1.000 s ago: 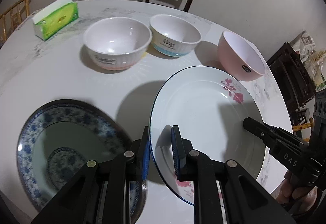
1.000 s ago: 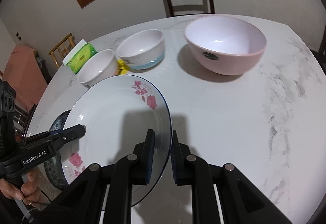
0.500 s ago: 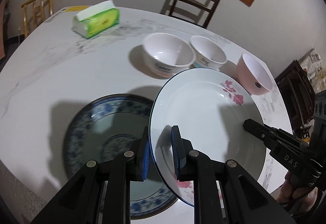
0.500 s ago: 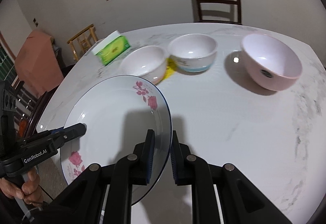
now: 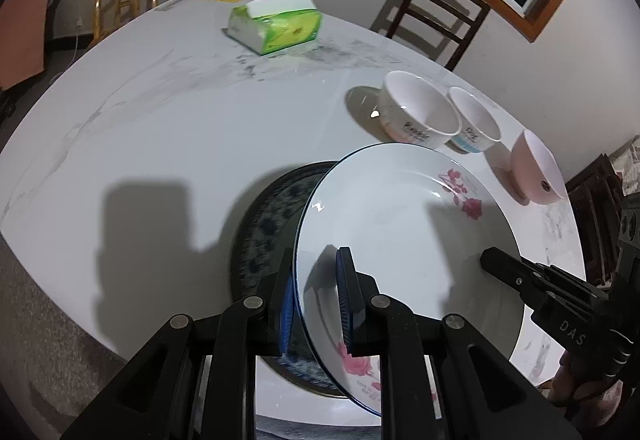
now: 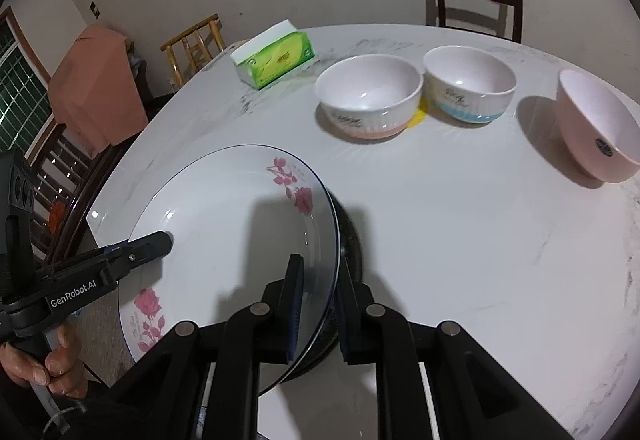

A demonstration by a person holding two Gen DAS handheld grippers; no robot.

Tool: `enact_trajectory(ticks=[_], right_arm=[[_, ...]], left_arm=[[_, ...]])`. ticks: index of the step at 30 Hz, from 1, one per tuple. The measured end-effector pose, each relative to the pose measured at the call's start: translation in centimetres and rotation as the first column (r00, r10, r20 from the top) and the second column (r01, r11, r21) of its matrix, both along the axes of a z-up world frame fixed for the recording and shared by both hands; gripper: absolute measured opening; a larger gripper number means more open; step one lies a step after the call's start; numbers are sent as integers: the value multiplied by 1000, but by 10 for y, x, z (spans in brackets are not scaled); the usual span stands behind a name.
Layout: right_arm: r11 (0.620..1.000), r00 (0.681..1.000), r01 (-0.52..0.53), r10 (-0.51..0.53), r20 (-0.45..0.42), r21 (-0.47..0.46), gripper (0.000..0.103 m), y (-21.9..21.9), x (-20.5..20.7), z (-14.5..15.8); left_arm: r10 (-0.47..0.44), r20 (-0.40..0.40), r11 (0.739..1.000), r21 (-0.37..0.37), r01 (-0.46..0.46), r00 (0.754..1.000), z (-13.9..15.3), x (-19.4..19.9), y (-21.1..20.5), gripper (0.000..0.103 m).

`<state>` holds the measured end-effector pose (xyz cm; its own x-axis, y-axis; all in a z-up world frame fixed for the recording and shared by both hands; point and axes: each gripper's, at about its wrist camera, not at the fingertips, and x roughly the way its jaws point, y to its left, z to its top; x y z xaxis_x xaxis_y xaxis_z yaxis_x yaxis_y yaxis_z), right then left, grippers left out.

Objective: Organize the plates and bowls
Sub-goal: 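Carry the held plate over the blue-and-white plate stack and lower it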

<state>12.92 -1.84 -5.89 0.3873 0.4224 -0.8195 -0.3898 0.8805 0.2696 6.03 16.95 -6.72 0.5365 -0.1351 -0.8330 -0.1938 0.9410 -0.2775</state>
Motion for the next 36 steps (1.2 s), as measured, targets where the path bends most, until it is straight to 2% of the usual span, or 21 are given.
enact_trajectory(ticks=[15,36], right_arm=[[1000,998,-8,7,-69,-6,15,13,5,-28],[1000,995,17,-18,-100,-17,18,17,17,-45]], left_arm=[[26,-54,1000,-3,-26,998,-25,-1,17,15],[18,-83,1000,23,-16,996,-37,9,16,15]])
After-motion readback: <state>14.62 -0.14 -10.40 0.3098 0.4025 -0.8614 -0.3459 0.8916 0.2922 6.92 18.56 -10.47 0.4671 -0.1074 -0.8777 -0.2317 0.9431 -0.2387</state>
